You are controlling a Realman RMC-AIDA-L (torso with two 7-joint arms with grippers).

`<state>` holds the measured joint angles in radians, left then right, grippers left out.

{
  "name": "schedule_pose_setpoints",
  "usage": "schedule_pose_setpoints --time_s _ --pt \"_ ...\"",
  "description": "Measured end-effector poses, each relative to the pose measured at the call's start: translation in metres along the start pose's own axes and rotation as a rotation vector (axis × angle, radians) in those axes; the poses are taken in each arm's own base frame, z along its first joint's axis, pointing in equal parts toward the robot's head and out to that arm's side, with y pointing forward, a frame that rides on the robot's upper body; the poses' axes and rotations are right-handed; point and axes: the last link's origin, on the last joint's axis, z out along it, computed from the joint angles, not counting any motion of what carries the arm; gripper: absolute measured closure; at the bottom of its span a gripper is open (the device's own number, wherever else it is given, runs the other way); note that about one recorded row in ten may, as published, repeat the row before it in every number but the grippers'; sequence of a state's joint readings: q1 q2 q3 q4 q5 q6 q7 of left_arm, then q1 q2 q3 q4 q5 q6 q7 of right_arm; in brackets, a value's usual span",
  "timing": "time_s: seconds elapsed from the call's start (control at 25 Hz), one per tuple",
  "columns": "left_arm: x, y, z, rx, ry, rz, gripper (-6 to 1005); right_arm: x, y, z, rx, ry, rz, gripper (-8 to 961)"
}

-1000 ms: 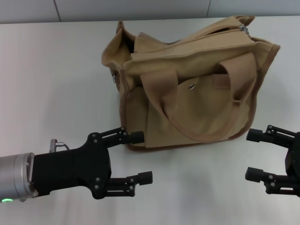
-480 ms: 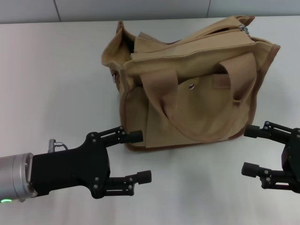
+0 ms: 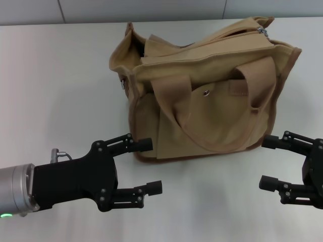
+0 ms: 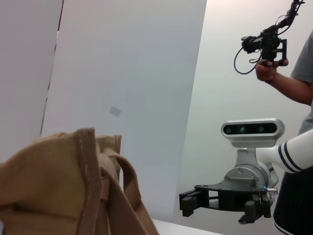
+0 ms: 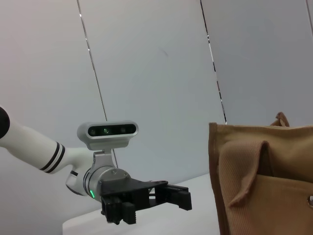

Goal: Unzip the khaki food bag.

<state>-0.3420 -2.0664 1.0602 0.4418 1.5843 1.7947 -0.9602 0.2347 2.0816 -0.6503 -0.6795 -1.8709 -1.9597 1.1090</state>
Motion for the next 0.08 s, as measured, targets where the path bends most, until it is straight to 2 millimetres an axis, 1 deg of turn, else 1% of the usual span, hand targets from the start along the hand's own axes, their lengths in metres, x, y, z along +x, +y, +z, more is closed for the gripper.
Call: schedule_pose_setpoints --time_s 0.08 --pt "0.0003 -0.0004 -0.0003 0.003 0.002 0.001 159 0.0000 0.0000 0.0000 0.000 0.000 0.000 118"
